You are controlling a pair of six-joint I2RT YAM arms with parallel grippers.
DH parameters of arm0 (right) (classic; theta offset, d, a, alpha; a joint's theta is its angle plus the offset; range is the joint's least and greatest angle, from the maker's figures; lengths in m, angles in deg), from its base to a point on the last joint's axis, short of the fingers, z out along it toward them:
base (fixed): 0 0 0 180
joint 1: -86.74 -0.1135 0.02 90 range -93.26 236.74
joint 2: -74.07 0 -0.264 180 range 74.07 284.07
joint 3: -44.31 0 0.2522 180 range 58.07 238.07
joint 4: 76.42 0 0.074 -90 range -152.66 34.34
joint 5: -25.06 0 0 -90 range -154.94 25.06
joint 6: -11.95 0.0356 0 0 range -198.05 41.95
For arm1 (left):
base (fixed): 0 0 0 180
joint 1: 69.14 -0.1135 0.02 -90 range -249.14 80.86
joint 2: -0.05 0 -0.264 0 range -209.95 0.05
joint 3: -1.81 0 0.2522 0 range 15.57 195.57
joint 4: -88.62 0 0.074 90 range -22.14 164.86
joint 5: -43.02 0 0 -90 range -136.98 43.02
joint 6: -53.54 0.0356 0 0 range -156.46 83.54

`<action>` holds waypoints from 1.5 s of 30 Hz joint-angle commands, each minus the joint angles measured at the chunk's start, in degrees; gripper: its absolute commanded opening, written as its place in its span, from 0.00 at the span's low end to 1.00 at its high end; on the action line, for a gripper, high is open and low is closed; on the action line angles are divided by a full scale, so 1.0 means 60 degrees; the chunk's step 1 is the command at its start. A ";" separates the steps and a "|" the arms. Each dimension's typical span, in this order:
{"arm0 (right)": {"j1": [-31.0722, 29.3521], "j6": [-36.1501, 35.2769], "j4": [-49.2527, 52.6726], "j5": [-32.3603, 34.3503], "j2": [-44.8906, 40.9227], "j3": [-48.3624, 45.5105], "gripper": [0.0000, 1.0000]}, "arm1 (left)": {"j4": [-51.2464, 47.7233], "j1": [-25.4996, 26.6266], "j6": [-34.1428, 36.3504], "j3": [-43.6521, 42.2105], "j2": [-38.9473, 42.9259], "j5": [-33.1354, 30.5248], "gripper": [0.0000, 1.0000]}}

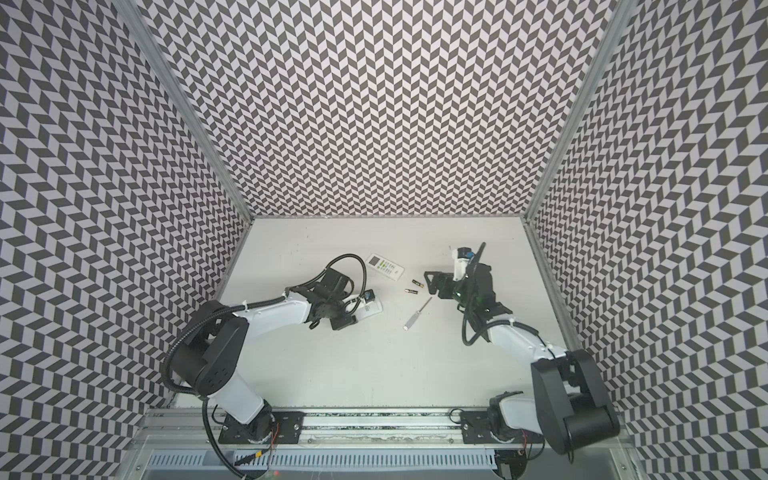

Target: Unload the batteries from the remote control

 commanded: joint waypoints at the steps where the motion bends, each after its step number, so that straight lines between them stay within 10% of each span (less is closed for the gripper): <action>1: -0.0588 -0.0695 -0.0461 0.0502 0.1112 0.1235 0.86 | 0.0150 -0.0752 -0.0320 -0.0311 0.0110 -0.0732 0.53; 11: -0.1816 -0.2190 0.1276 0.1413 0.4695 0.4785 0.88 | 0.0828 -0.3600 -0.1509 -0.0870 0.1186 -0.0331 0.53; 18: -0.2101 -0.2867 0.2476 0.1907 0.5995 0.6266 0.89 | 0.0949 -0.3760 -0.1447 -0.0826 0.1337 0.0076 0.99; 45: -0.2046 -0.5420 0.5015 0.0455 0.9124 1.0117 0.87 | 0.0392 -0.4114 -0.2557 0.0731 0.1595 0.1462 1.00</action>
